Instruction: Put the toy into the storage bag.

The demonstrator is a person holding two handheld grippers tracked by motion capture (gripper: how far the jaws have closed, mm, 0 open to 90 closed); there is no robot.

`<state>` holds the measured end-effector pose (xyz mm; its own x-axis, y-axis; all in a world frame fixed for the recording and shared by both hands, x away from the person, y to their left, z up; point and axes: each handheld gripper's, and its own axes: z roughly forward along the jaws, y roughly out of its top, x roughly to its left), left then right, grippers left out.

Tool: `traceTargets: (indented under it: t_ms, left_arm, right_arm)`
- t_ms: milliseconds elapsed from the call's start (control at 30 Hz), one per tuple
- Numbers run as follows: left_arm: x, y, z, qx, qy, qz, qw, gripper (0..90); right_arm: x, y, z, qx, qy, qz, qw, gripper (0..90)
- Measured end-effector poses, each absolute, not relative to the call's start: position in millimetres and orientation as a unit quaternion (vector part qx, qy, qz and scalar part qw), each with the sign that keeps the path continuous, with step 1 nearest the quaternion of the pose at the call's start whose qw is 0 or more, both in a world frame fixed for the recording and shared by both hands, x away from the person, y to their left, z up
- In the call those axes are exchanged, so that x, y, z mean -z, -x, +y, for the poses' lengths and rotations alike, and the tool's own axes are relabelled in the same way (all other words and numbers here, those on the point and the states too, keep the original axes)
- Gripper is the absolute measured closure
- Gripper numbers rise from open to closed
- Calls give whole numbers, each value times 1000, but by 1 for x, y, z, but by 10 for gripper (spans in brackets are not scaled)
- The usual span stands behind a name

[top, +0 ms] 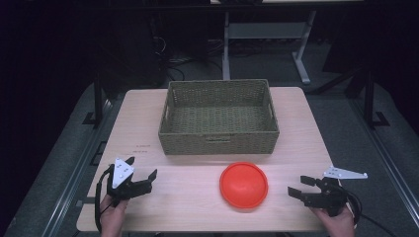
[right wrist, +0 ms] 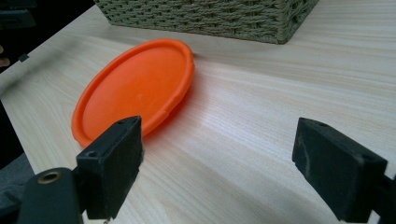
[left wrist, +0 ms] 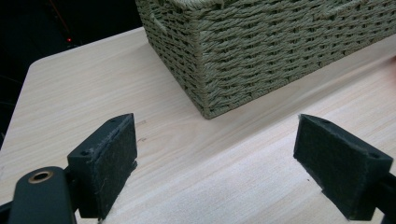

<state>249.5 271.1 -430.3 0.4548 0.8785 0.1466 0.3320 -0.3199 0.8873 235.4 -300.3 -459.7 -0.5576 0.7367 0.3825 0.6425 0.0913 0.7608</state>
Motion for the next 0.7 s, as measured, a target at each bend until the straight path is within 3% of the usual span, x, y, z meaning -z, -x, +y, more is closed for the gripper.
traceTargets:
  t_ms: [700]
  left_arm:
    - [431, -249, 270, -327, -748, 402, 415, 128]
  right_arm:
    - [442, -236, -277, -491, -429, 755, 69, 142]
